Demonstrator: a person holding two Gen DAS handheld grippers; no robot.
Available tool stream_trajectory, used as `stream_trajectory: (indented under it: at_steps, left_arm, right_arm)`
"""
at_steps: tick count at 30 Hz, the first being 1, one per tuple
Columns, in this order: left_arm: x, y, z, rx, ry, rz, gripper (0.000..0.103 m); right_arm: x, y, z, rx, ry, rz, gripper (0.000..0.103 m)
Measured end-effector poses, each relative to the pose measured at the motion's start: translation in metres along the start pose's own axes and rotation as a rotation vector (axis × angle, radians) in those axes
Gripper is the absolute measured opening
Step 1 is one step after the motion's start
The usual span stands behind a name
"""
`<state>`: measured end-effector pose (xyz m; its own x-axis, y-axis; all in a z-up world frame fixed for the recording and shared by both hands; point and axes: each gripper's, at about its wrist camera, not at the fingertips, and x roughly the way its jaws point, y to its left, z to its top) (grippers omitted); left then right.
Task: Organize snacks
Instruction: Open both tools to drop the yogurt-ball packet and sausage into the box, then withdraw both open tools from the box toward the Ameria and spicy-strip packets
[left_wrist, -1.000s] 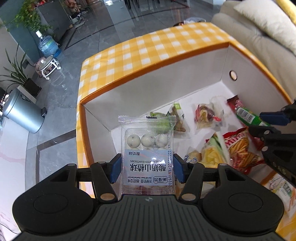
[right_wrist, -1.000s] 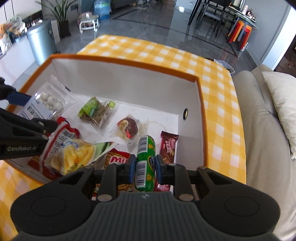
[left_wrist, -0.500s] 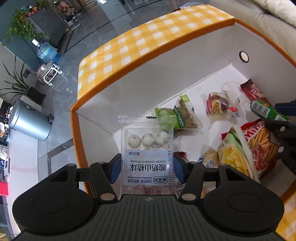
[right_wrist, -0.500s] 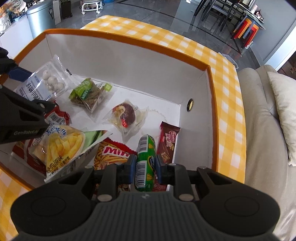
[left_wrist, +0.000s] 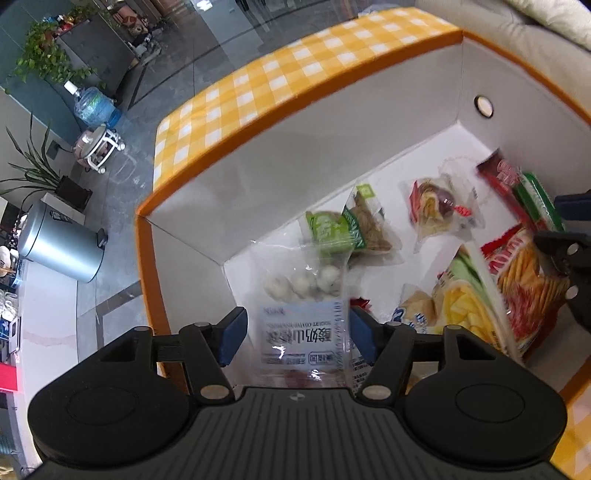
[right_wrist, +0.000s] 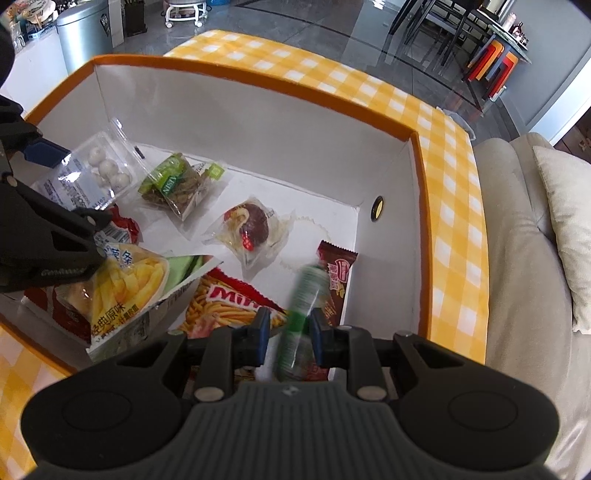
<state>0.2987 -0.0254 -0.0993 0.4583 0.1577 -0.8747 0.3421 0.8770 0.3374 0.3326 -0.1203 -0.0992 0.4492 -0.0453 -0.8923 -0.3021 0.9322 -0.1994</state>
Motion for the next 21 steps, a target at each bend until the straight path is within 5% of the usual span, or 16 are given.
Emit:
stream_trajectory:
  at_steps: [5, 21]
  left_arm:
    - [-0.016, 0.0, -0.002, 0.004, -0.033, 0.003, 0.075]
    - [-0.097, 0.017, -0.028, -0.128, -0.212, -0.021, 0.076]
  right_arm:
    - [-0.01, -0.001, -0.003, 0.015, -0.025, 0.005, 0.038]
    - [-0.091, -0.018, -0.036, 0.198, -0.247, 0.041, 0.058]
